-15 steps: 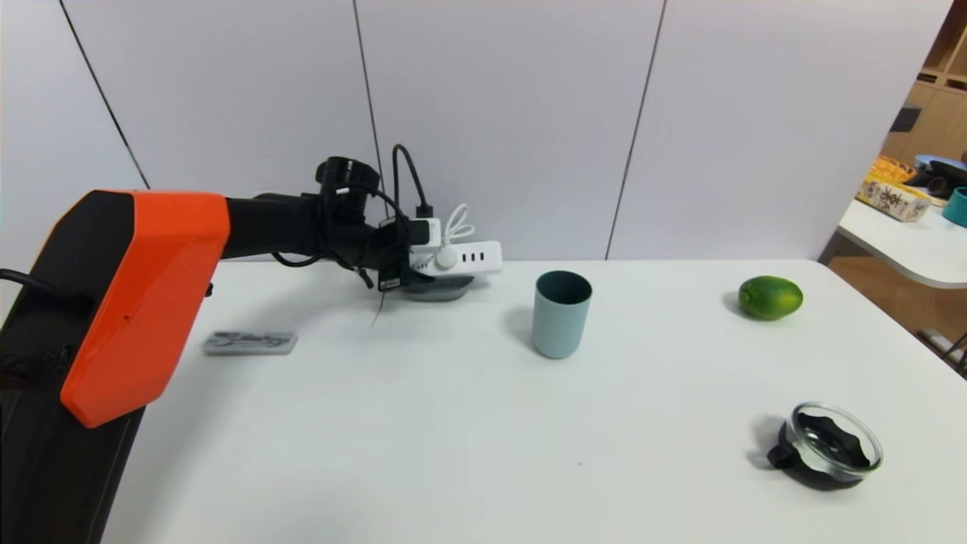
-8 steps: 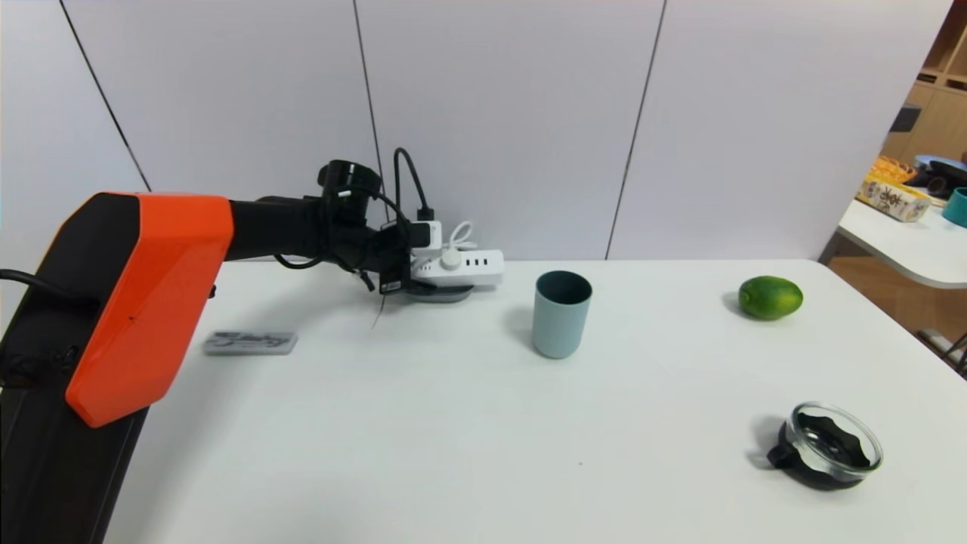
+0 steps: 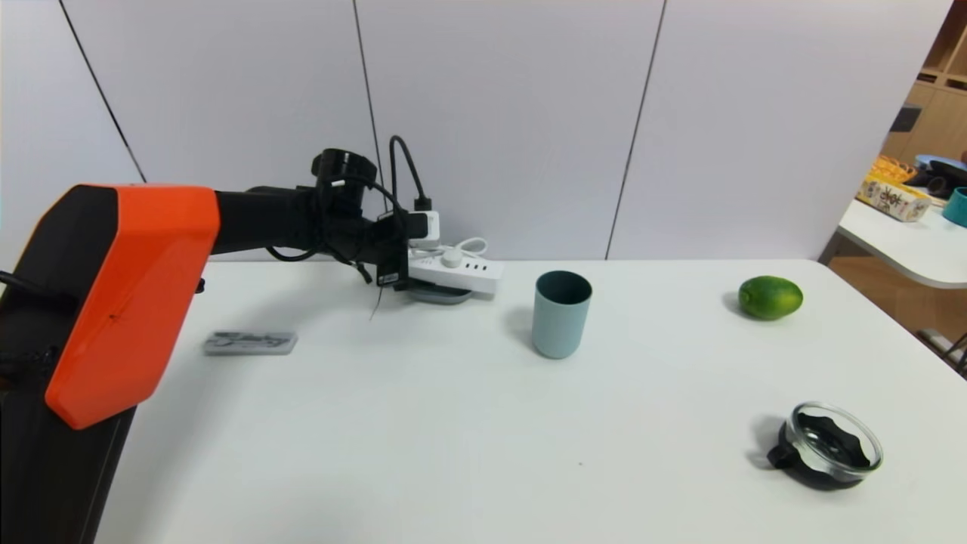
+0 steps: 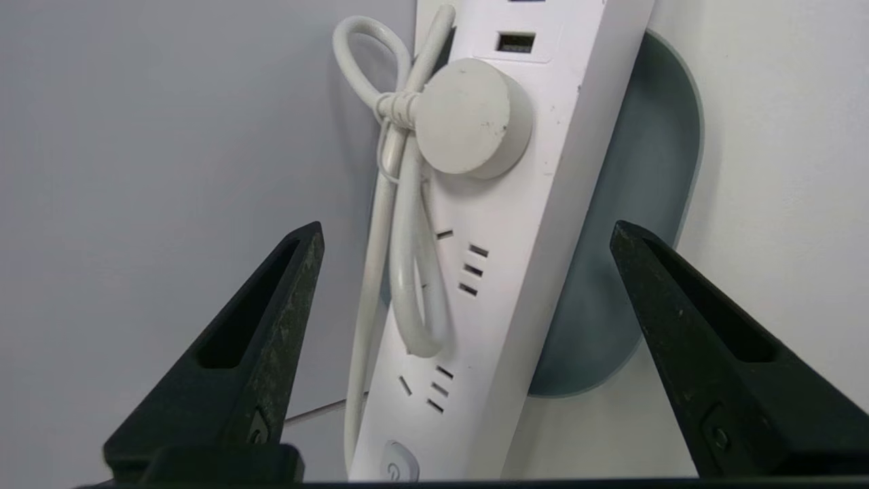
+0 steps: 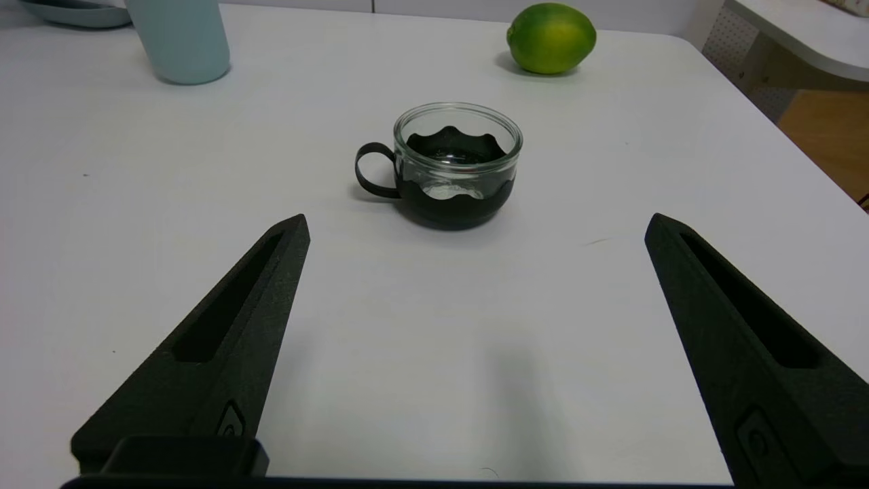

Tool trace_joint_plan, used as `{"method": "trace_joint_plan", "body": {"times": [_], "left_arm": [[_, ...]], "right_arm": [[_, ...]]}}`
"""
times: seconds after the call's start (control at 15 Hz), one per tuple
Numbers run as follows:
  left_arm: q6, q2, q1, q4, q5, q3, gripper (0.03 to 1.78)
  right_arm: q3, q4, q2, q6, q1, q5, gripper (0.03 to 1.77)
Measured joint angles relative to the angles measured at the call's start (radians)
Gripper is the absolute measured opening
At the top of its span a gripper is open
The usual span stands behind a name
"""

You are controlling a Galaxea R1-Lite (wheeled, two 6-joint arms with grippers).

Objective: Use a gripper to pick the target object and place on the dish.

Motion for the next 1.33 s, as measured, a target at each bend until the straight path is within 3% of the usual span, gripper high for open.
{"method": "trace_joint_plan", "body": {"times": [0.2, 0.47, 0.67, 0.87, 1.07, 1.33], "left_arm": [[-0.001, -0.067, 0.000, 0.058, 0.006, 0.003, 1.58], [0.001, -0.241, -0.001, 0.266, 0.024, 0.050, 1.63], [-0.037, -0.443, -0.003, 0.379, 0.072, 0.189, 1.66], [-0.161, -0.679, -0.004, 0.402, 0.113, 0.446, 1.67], [-0.349, -0.914, -0.004, 0.372, 0.161, 0.731, 1.68], [-0.636, -1.236, 0.018, 0.179, 0.208, 1.120, 1.69]], "right_arm": [[0.000, -0.001, 0.000, 0.000, 0.000, 0.000, 1.71], [0.000, 0.000, 0.000, 0.000, 0.000, 0.000, 1.71], [0.000, 0.000, 0.000, 0.000, 0.000, 0.000, 1.71], [0.000, 0.000, 0.000, 0.000, 0.000, 0.000, 1.71], [0.000, 0.000, 0.000, 0.000, 0.000, 0.000, 1.71], [0.000, 0.000, 0.000, 0.000, 0.000, 0.000, 1.71]]}}
